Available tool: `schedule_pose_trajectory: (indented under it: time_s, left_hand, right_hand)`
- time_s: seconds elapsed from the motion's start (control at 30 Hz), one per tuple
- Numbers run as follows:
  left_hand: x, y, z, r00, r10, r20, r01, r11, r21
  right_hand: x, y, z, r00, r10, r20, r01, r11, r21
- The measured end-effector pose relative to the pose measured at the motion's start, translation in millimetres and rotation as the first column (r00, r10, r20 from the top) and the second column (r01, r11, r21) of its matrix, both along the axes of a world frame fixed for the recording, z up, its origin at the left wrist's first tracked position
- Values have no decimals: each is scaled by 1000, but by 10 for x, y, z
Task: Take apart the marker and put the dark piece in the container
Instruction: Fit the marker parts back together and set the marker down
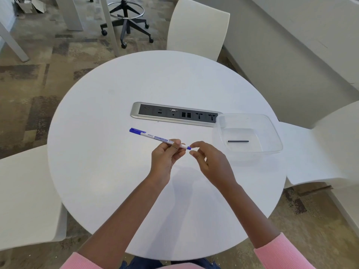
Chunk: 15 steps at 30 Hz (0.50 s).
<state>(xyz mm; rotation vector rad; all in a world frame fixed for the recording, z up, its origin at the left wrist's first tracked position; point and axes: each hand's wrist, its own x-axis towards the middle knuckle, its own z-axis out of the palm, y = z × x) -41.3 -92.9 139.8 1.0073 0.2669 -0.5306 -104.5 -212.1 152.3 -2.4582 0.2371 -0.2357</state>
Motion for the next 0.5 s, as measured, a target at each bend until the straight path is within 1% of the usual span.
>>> schedule_pose_trajectory:
  time_s: [0.1,0.2,0.27,0.37,0.43,0.5]
  left_hand:
    - [-5,-14,-9,1000,-17,6,17,1000,4]
    - [-23,-16,-20,999,-41,19,40,999,13]
    - [-28,-13,-22,998,-60,33,60,998,14]
    - [-29,-12,-24,991,-107,78,105,994,32]
    - [-37,-12,-28,985,-140,104,136,990,48]
    - [-48,-19,-38,980,-161,118,154,986,62]
  right_hand:
    - [19,25,-63,997,35,67,-26,992,-127]
    - [64,17,-75,994,51,93,-36,986,-161]
    - [80,8,-64,995,62,82,-50,988,-143]
    - [72,-2,-34,999,36,38,-35,999,-25]
    - [58,-16,-14,999,2,-32,1,992,124]
    - [49,-44,-6,994,-32,-101,58,960,272]
